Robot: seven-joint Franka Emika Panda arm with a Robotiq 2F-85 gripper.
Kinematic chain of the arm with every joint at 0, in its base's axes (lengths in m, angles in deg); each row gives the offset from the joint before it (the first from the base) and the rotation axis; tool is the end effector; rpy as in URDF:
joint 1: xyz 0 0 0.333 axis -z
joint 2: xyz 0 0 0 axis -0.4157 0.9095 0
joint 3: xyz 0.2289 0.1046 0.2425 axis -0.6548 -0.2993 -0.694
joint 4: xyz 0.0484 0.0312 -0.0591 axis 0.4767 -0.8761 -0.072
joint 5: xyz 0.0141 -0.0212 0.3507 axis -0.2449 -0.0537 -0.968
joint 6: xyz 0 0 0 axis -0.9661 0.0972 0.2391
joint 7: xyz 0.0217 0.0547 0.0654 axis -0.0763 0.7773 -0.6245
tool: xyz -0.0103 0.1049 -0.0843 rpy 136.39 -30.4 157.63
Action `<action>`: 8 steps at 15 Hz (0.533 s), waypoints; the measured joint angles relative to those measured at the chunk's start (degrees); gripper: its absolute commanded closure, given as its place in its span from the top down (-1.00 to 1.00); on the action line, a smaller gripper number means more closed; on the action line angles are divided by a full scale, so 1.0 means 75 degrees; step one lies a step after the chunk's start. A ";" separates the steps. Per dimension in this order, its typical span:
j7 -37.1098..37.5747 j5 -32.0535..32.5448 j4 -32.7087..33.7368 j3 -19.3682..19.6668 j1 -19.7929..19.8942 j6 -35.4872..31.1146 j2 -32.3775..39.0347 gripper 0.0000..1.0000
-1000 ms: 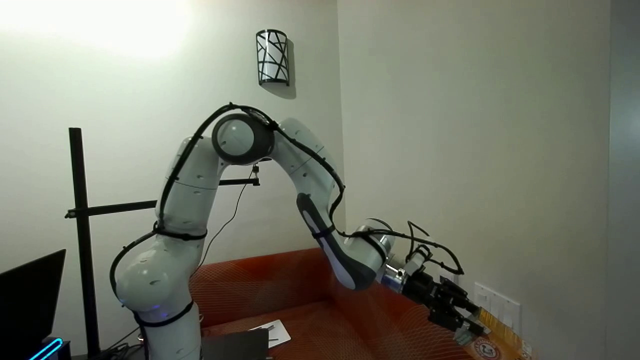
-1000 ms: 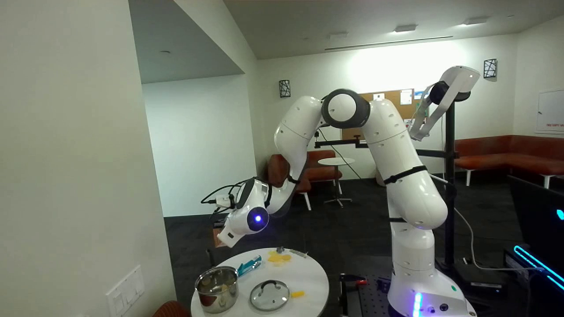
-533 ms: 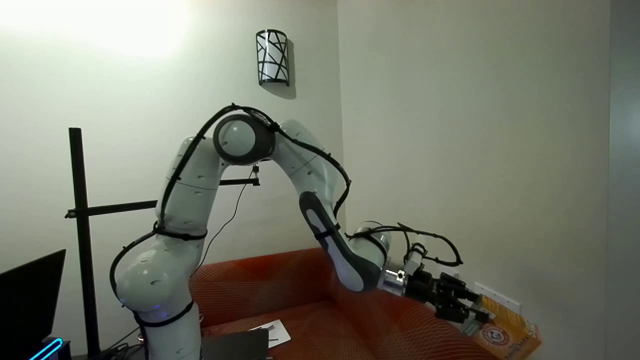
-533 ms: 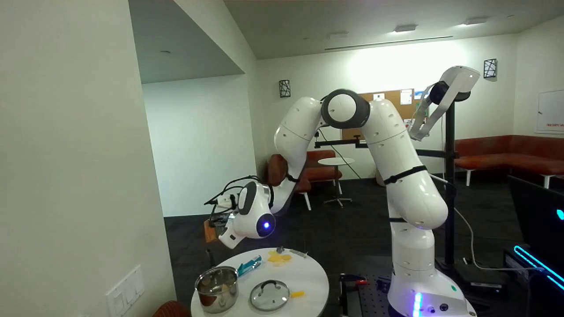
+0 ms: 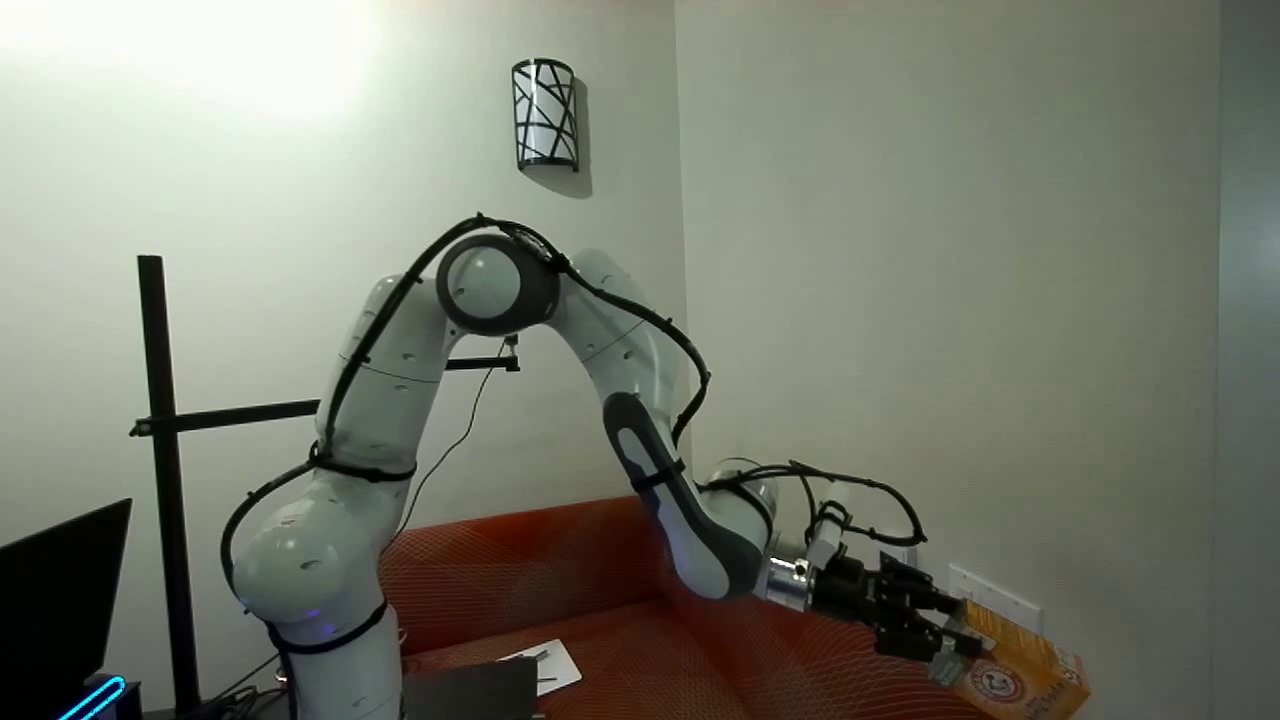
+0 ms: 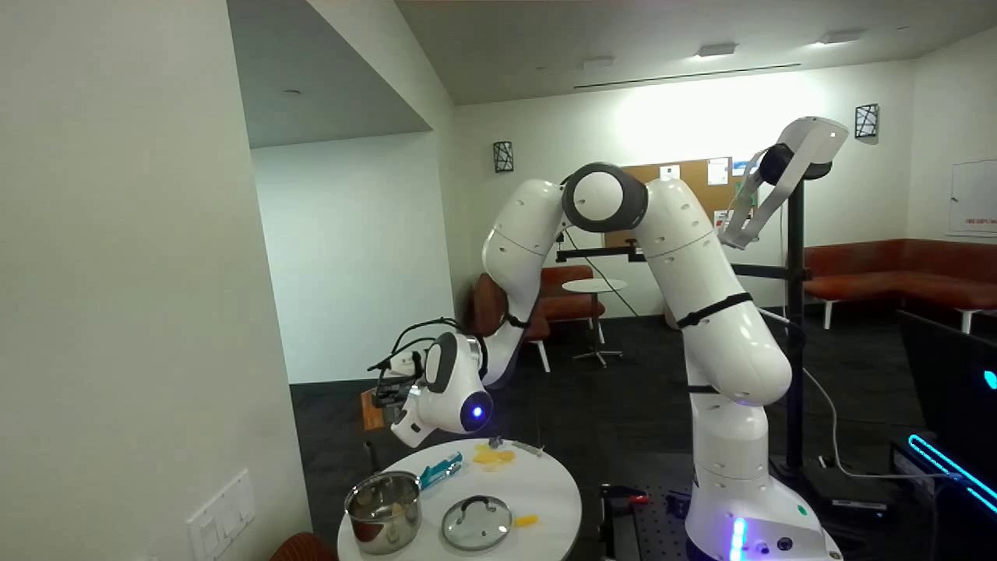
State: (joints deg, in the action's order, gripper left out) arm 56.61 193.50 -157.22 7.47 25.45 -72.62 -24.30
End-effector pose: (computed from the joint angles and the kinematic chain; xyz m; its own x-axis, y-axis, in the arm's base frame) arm 0.5759 -0.0625 0.2807 -0.0355 0.2499 -0.9676 0.5995 0.7800 0.1794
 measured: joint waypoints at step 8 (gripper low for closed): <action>0.0203 0.0702 -0.0041 0.0031 0.0032 0.0226 0.0193 -0.40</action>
State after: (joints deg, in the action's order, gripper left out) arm 58.13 198.77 -157.53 7.71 25.69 -70.93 -22.85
